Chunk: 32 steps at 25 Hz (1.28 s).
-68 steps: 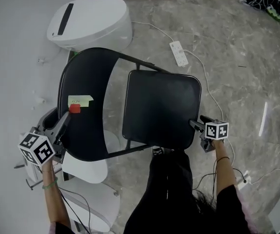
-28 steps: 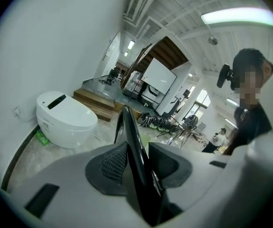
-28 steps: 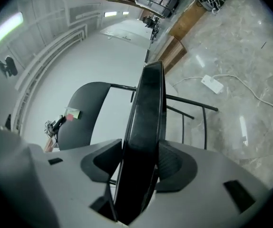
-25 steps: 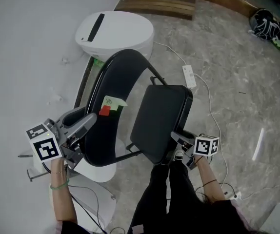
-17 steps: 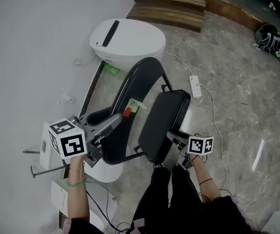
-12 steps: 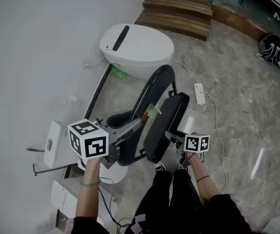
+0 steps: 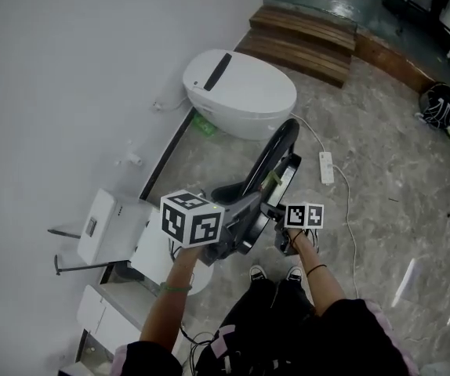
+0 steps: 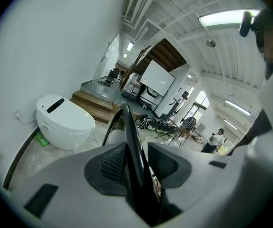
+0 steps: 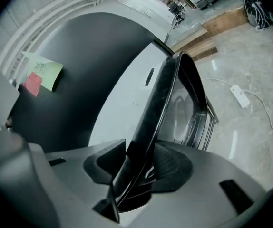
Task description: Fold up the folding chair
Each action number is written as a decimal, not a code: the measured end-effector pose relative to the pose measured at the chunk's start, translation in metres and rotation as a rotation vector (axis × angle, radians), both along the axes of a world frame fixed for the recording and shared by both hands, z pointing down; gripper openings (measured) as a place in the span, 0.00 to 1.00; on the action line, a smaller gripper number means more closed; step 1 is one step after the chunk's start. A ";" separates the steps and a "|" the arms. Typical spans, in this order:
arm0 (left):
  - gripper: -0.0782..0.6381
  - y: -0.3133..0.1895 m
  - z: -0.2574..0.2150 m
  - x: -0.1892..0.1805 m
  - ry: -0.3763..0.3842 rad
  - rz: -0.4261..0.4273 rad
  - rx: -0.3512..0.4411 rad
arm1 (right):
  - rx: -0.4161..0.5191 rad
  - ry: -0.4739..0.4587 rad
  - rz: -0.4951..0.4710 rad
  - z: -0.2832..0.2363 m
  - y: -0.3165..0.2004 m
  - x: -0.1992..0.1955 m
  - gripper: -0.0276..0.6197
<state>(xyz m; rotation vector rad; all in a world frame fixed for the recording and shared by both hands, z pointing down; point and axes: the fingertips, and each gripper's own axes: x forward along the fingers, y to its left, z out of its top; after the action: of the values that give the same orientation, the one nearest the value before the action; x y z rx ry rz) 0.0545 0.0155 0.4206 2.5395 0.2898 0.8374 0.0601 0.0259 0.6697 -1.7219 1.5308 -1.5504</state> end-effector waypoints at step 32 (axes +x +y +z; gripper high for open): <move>0.27 -0.123 -0.003 0.003 0.012 -0.156 -0.150 | -0.043 -0.335 -0.127 -0.010 -0.100 0.037 0.18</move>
<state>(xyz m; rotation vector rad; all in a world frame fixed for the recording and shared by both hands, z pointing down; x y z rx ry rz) 0.0579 -0.1080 0.4175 2.3932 0.1499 0.7142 0.0966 -0.0736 0.6595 -1.3209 1.4648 -1.8380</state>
